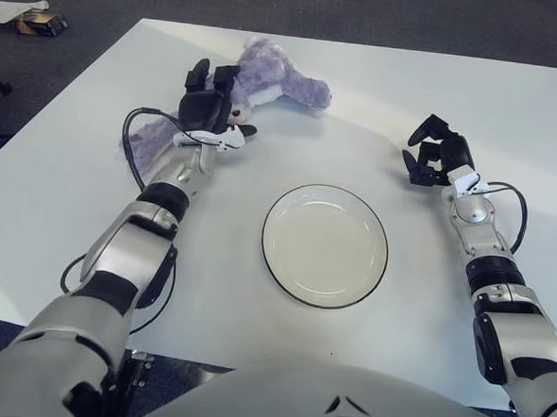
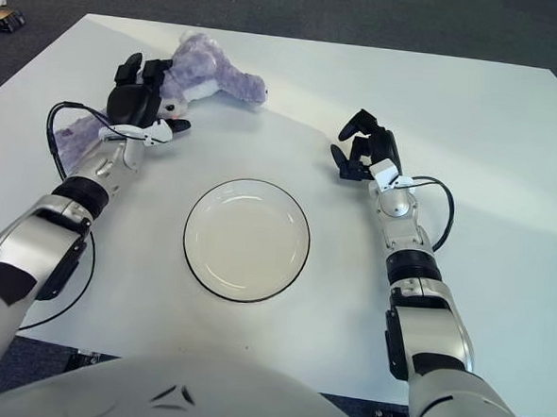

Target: Put the doll into the plate.

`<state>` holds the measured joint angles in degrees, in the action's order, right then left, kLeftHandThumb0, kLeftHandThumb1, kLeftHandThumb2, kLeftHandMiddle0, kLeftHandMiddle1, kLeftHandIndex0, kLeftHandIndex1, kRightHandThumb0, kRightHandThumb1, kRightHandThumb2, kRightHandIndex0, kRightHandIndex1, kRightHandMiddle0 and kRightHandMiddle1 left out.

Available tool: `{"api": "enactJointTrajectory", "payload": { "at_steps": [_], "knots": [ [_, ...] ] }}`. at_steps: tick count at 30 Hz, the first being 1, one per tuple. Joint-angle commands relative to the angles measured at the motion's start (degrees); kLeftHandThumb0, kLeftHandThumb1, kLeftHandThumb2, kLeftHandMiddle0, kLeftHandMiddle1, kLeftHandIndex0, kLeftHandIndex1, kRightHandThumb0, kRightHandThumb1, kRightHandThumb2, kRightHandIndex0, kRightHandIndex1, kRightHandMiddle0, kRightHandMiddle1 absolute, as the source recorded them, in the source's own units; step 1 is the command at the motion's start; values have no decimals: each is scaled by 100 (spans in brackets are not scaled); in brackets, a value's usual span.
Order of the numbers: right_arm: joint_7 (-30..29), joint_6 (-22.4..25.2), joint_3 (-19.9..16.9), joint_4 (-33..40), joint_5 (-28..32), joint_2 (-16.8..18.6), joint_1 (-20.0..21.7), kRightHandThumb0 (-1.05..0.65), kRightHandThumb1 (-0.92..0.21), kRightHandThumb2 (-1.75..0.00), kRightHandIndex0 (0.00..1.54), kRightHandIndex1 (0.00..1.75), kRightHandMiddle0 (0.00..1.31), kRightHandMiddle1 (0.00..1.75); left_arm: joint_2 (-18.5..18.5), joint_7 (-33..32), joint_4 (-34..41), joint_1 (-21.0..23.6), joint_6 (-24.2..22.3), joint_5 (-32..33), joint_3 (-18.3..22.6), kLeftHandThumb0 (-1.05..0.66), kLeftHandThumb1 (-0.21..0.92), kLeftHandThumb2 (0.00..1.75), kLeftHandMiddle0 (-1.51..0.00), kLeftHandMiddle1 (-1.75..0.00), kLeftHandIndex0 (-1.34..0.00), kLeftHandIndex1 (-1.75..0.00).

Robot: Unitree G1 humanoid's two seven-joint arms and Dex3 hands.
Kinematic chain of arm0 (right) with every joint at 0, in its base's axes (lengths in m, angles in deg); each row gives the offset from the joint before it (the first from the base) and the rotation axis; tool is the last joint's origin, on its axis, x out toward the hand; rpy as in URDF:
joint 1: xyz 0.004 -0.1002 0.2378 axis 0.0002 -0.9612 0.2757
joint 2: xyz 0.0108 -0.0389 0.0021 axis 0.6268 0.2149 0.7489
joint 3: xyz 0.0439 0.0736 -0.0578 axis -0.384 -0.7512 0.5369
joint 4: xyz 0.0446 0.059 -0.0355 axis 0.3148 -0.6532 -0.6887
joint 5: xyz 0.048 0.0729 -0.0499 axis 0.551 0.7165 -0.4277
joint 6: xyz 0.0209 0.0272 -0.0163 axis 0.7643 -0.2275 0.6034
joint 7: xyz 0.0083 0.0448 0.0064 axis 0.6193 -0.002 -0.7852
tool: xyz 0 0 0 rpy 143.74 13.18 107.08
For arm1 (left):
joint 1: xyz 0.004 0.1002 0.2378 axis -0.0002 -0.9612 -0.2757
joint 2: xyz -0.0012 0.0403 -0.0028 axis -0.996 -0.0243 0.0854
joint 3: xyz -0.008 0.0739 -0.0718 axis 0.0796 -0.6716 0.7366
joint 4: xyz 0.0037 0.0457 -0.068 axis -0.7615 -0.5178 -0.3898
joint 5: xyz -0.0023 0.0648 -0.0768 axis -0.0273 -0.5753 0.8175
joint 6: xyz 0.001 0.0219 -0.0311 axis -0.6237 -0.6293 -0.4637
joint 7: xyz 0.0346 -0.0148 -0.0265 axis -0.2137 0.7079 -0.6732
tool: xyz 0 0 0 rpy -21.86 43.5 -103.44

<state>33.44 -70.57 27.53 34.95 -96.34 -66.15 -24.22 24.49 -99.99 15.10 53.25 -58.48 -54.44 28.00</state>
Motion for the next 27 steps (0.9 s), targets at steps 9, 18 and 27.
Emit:
{"api": "enactJointTrajectory", "payload": {
  "at_steps": [9, 18, 27],
  "knots": [
    [209, 260, 57, -60, -75, 0, -362, -42, -52, -106, 105, 175, 46, 175, 58, -1521, -786, 390, -896, -608, -786, -20, 27, 112, 0, -67, 0, -104],
    [203, 256, 71, -23, -124, -8, -379, -42, -51, -107, 106, 175, 46, 175, 103, -2203, -1000, 471, -1578, -864, -1220, -23, 39, 105, 0, -30, 0, -77],
    [216, 288, 95, 35, -129, 4, -404, -43, -51, -108, 107, 175, 47, 175, 51, -2247, -1152, 477, -1614, -857, -1391, 8, 30, 130, 0, -63, 0, -116]
  ]
}}
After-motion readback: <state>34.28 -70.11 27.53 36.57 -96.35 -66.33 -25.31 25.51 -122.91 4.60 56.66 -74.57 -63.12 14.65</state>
